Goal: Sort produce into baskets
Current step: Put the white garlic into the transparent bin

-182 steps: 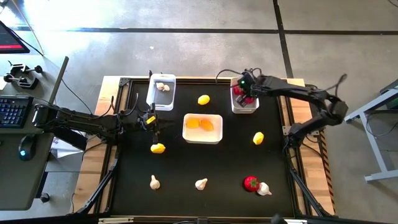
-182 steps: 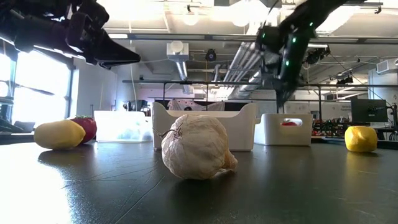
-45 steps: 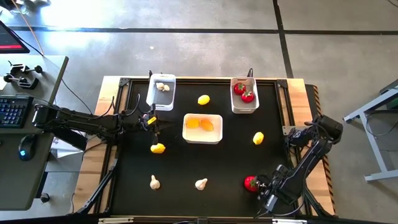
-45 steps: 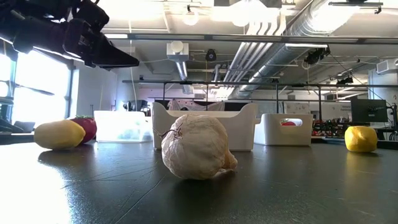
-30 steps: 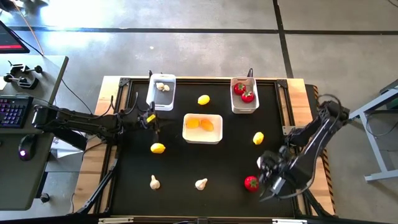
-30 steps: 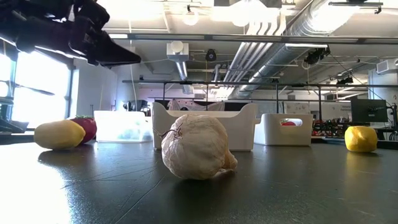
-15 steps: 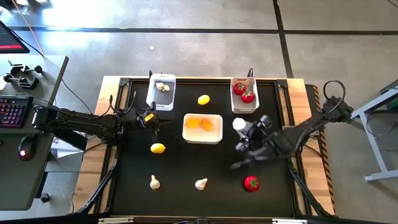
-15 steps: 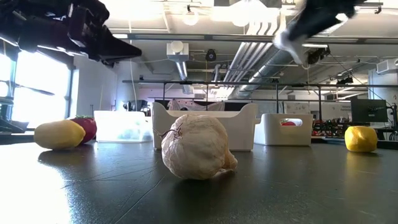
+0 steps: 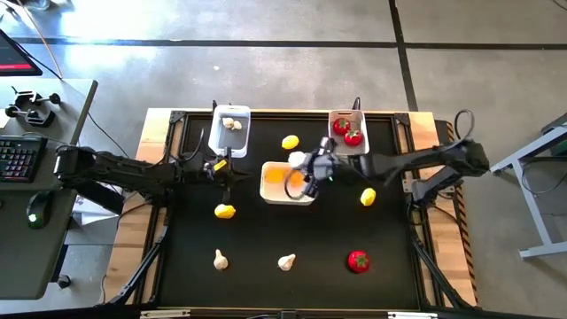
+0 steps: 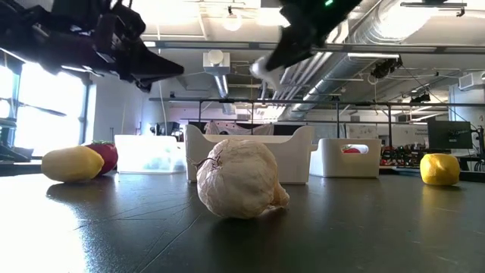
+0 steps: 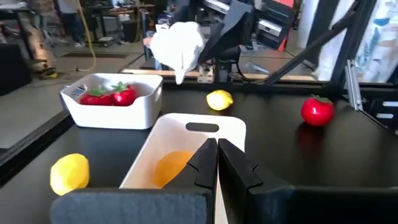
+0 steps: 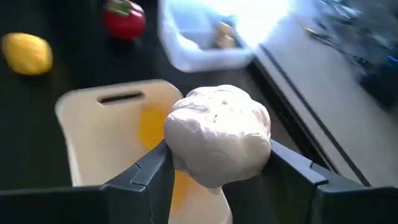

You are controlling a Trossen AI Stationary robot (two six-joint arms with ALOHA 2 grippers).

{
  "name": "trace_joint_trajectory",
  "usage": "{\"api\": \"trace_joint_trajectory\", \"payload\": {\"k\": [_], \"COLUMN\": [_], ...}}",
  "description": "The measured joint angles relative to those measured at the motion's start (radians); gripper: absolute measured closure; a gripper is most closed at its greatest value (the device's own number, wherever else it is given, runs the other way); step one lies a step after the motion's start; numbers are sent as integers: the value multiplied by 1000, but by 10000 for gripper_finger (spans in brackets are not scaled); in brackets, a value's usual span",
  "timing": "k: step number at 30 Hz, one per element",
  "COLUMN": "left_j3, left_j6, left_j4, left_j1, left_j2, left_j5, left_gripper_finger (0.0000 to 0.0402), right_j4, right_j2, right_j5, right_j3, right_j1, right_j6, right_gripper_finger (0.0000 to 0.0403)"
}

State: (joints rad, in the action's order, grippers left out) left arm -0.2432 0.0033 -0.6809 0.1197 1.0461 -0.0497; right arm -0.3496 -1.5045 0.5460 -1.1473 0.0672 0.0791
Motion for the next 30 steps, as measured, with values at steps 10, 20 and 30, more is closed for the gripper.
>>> {"api": "trace_joint_trajectory", "payload": {"k": [10, 20, 30], "left_j3": [-34, -120, -121], "left_j6": [-18, 67, 93], "left_j4": [-133, -126, -127], "left_j1": [112, 129, 112], "left_j2": [154, 238, 239], "left_j5": [-224, -191, -132], "left_gripper_finger": [401, 375, 267], "right_j4": [433, 584, 628], "right_j2": [-126, -152, -153], "right_j5": [-390, -497, -497], "right_j3": [0, 0, 0], "right_j1": [-166, -141, -104], "right_j6": [-254, -325, -335], "right_gripper_finger": [213, 213, 213]}}
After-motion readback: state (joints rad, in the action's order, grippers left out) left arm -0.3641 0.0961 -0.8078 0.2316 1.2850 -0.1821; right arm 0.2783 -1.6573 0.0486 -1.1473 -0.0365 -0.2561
